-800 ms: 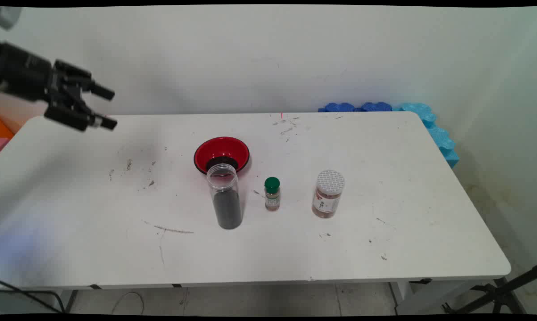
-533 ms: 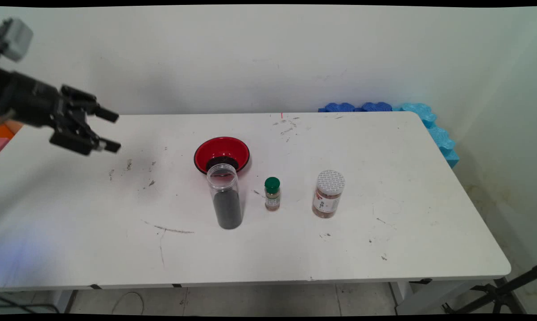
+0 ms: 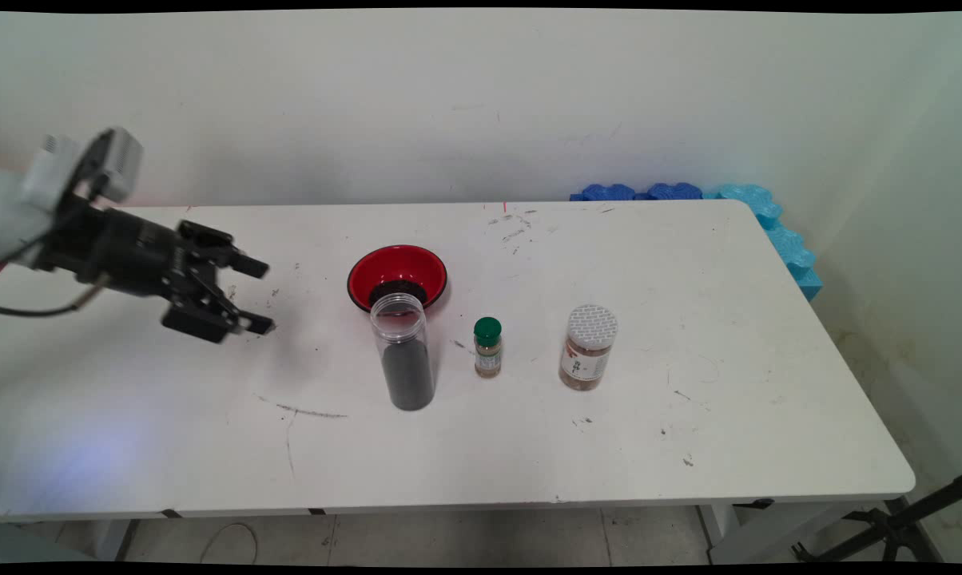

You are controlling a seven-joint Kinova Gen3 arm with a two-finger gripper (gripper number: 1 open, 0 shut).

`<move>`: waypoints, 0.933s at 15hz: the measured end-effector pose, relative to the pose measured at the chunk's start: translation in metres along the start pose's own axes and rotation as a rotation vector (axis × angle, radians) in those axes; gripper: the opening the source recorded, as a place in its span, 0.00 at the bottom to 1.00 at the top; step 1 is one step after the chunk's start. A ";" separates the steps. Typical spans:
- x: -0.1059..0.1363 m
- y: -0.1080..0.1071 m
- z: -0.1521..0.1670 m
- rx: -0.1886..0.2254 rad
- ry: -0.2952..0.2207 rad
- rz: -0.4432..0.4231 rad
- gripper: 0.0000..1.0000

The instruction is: Pick up the black seasoning powder from the table

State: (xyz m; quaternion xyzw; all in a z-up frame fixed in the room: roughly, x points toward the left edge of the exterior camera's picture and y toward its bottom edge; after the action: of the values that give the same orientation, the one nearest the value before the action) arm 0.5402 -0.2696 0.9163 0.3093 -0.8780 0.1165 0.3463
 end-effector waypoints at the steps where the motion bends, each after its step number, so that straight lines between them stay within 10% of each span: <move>1: -0.001 0.003 0.010 -0.010 0.005 0.010 1.00; 14: 0.010 0.019 0.103 -0.119 0.041 0.091 1.00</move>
State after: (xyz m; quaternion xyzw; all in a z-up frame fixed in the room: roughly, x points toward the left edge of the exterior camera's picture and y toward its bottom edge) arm 0.4675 -0.3023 0.8475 0.2454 -0.8891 0.0860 0.3766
